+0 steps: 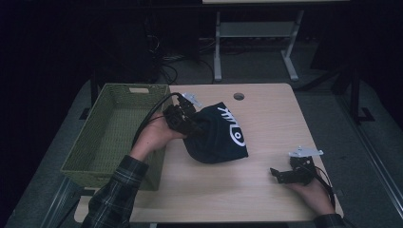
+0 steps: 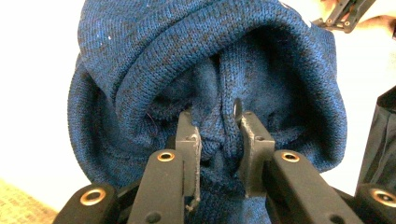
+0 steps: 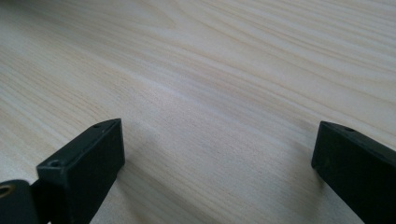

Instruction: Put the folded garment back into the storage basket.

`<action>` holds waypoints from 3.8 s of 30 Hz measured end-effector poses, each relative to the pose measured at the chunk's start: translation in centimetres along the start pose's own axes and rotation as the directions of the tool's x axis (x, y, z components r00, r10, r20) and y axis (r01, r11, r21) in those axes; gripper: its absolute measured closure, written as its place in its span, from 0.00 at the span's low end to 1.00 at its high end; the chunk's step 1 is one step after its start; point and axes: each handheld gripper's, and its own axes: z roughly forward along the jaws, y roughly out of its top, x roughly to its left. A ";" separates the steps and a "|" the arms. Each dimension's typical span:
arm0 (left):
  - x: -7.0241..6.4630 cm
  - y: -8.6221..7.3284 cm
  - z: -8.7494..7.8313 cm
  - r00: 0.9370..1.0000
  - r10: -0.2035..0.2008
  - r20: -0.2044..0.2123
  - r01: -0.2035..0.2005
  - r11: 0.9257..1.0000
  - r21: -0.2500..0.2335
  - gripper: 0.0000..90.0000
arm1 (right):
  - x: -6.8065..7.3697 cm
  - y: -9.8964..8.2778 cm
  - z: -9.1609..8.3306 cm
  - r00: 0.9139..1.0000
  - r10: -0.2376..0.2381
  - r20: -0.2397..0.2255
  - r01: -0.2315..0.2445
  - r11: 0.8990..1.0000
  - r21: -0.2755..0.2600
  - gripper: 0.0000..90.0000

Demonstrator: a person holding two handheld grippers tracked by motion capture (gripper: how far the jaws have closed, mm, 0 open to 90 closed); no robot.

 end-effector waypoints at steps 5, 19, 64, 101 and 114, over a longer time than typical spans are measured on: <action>0.6 -0.1 -1.6 1.000 -0.019 -0.020 0.018 1.000 -0.014 0.80 | 0.0 0.0 0.0 1.000 -0.001 -0.001 0.001 1.000 -0.001 0.02; 2.3 -1.6 -6.0 0.993 -0.067 -0.098 0.064 0.997 -0.033 0.80 | 0.0 0.0 0.0 1.000 -0.004 -0.005 0.004 1.000 0.000 0.02; 8.5 -13.5 -15.0 0.864 -0.395 -0.313 0.358 0.918 -0.171 0.80 | 0.0 0.0 0.0 1.000 -0.005 -0.005 0.005 1.000 0.000 0.02; 11.2 -21.4 -8.7 0.785 -0.535 -0.311 0.524 0.842 -0.125 0.80 | 0.0 0.0 0.0 1.000 -0.010 -0.004 0.010 1.000 -0.002 0.02; 12.1 -22.8 -6.0 0.772 -0.554 -0.311 0.558 0.826 -0.087 0.80 | 0.0 0.0 0.0 1.000 -0.005 -0.006 0.005 1.000 0.001 0.02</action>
